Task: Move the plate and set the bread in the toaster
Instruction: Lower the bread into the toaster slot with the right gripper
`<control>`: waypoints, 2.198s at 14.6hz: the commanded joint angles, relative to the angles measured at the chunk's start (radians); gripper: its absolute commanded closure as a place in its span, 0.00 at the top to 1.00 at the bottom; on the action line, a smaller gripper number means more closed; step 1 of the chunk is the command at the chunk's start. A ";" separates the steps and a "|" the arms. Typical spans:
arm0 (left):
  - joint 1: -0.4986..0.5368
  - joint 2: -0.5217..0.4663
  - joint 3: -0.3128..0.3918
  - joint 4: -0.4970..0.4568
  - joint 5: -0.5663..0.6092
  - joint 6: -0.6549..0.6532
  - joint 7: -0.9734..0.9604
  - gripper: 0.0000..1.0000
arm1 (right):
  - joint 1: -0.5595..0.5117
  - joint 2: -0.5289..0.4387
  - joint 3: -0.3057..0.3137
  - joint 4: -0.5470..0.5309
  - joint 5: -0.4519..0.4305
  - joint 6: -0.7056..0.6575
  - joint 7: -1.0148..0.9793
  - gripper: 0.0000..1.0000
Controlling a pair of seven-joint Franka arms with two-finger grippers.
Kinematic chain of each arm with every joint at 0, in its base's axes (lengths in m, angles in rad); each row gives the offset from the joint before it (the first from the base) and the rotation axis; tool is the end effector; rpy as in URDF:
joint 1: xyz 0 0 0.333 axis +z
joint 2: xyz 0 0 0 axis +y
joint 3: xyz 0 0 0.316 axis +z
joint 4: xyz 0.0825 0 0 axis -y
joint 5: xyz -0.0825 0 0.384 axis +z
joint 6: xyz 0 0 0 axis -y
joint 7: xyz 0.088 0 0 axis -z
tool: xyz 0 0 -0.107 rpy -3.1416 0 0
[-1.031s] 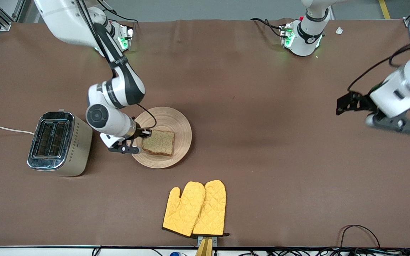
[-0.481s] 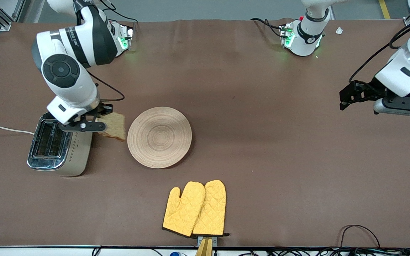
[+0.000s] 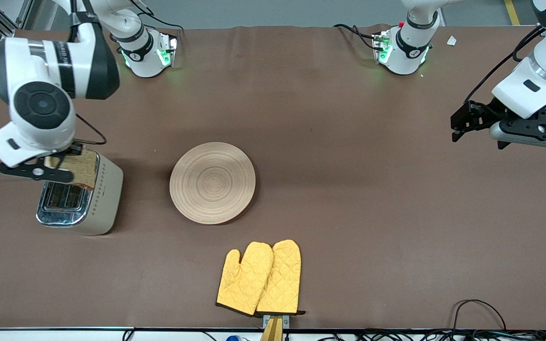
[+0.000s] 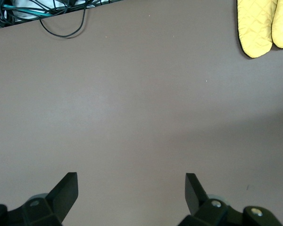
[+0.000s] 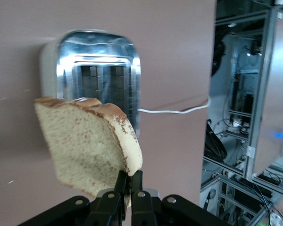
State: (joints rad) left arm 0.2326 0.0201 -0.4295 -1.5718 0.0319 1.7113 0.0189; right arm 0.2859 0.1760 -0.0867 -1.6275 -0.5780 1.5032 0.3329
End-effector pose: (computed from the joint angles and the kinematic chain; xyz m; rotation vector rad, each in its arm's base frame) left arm 0.5641 -0.1069 0.6270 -3.1046 0.3394 -0.1920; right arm 0.5857 0.0590 0.5123 2.4854 -0.1059 -0.1616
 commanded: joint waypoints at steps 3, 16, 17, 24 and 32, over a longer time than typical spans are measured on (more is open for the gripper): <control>0.005 -0.012 0.002 0.021 0.011 -0.007 0.009 1.00 | -0.069 0.042 0.008 0.043 -0.057 -0.001 0.041 0.00; -0.229 -0.012 0.262 0.027 0.019 -0.044 0.049 1.00 | -0.065 0.226 0.013 0.026 -0.072 0.115 0.181 0.01; -0.260 -0.012 0.294 0.026 0.019 -0.044 0.047 1.00 | -0.070 0.252 0.013 0.028 -0.069 0.121 0.181 0.17; -0.280 -0.014 0.316 0.026 0.020 -0.044 0.046 1.00 | -0.128 0.280 0.012 0.228 0.324 0.111 0.157 1.00; -0.274 -0.015 0.316 0.024 0.019 -0.070 0.036 1.00 | -0.260 0.028 0.012 0.290 0.636 0.020 -0.157 1.00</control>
State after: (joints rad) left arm -0.0411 0.0167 -0.1190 -1.5511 0.0326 1.6599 0.0583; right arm 0.0743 0.2870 -0.0893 -1.2772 0.0126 1.5168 0.2807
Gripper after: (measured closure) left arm 0.000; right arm 0.000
